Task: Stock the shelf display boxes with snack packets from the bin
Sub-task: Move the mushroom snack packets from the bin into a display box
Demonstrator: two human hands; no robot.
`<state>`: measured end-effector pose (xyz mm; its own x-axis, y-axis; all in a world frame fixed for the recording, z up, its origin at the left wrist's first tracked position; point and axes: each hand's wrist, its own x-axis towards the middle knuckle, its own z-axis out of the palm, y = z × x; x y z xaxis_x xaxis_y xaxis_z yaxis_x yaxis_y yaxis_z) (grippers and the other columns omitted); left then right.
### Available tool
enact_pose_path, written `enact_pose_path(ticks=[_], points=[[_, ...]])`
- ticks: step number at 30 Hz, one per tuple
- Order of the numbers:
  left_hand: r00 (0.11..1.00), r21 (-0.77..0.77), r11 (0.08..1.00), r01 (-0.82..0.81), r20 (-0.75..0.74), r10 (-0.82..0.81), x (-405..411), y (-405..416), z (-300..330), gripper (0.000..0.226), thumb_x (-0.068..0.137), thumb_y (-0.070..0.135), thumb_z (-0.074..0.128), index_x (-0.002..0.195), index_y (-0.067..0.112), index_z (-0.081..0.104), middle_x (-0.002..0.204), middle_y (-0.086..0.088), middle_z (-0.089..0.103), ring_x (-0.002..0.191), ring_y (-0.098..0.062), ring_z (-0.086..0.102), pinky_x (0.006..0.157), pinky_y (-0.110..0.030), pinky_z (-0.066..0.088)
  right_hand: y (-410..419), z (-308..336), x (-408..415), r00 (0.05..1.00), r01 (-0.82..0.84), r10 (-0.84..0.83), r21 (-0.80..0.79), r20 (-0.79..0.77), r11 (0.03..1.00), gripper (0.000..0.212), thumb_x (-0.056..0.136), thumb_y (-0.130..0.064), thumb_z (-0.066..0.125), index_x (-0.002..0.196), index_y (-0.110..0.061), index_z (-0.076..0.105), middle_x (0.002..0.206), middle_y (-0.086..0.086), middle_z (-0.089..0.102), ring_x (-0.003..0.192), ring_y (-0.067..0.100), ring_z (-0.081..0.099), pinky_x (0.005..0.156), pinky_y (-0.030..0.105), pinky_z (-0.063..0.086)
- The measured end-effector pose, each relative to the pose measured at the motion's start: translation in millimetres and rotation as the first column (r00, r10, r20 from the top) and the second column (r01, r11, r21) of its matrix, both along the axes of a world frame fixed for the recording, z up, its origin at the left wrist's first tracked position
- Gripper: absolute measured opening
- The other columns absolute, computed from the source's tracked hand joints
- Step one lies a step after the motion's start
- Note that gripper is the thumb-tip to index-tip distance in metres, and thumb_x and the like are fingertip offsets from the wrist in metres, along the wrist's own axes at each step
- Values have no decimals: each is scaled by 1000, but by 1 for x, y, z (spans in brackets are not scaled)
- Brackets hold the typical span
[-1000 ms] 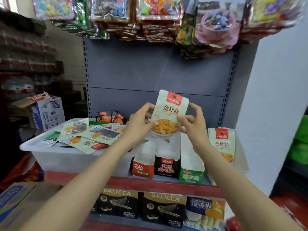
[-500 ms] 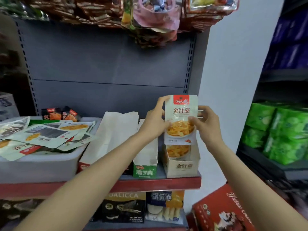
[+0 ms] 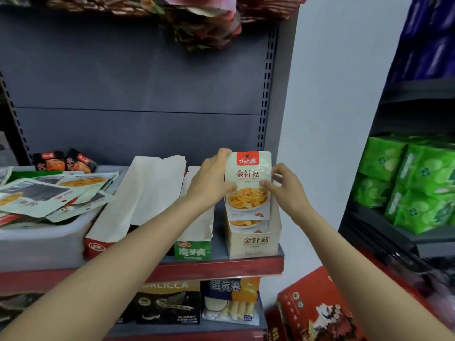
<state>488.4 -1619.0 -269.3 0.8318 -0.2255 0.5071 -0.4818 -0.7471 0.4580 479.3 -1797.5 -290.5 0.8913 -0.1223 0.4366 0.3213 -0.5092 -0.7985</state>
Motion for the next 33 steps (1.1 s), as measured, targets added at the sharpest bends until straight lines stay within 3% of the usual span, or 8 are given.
enact_pose_path(ticks=[3, 6, 11, 17, 20, 22, 27, 33], points=[[994, 66, 993, -99, 58, 95, 4, -1, -2, 64, 75, 22, 77, 126, 19, 38, 125, 0, 43, 117, -16, 39, 81, -24, 35, -1, -7, 2, 999, -23, 23, -5, -48, 1000, 16, 90, -15, 61, 94, -11, 46, 101, -2, 59, 87, 11, 58, 64, 17, 49], [999, -13, 999, -30, -36, 30, 10, -1, -5, 56, 76, 17, 76, 117, 20, 38, 121, 1, 52, 109, -15, 53, 79, -28, 51, -2, -8, 5, 1000, 6, -7, -47, -21, 999, 21, 89, -13, 63, 98, -13, 44, 102, -3, 55, 84, 6, 53, 59, 11, 43], [996, 19, 1000, -17, -92, 19, 10, -8, -8, 51, 78, 13, 75, 107, 21, 34, 115, -3, 55, 102, -18, 59, 78, -36, 57, 3, -13, 5, 1000, 3, 1, -151, 31, 989, 72, 83, -1, 65, 139, -28, 29, 122, -1, 45, 109, 11, 49, 82, 23, 46], [999, 58, 998, -27, -45, 30, -2, -2, -5, 53, 83, 18, 70, 126, 19, 39, 130, -2, 47, 118, -17, 48, 85, -26, 44, 10, -12, -2, 998, 63, -60, -324, 17, 944, 71, 81, -5, 67, 139, -27, 32, 132, 6, 38, 121, 21, 45, 89, 23, 41], [997, -22, 999, -29, 70, 31, -20, 21, -5, 39, 88, 19, 62, 124, 19, 46, 129, 0, 49, 118, -15, 47, 94, -31, 44, 25, -8, -14, 957, 275, -199, -441, 211, 854, 60, 83, -11, 65, 136, -22, 40, 136, 6, 40, 124, 21, 40, 98, 31, 40], [989, -34, 999, -28, 146, 33, -31, 46, -6, 29, 89, 17, 58, 116, 20, 51, 119, 4, 51, 113, -14, 48, 93, -31, 42, 42, -2, -23, 935, 303, -164, -472, 314, 828, 54, 83, -9, 63, 133, -18, 45, 135, 5, 42, 124, 22, 39, 98, 31, 39], [955, -5, 977, -212, 211, 208, -48, 124, -3, 21, 89, 16, 56, 110, 18, 56, 113, 2, 53, 109, -18, 49, 87, -33, 40, 113, 12, -29, 973, -98, 186, -480, 138, 872, 45, 90, -13, 55, 132, -18, 43, 134, 3, 43, 123, 17, 40, 96, 26, 35], [906, 72, 904, -421, 66, 417, -60, 222, 11, 30, 86, 18, 62, 115, 8, 60, 119, -13, 60, 111, -30, 53, 88, -34, 38, 212, 8, -26, 916, -339, 400, -489, 23, 804, 44, 93, -14, 50, 136, -14, 42, 136, 8, 44, 125, 21, 41, 101, 28, 32]])
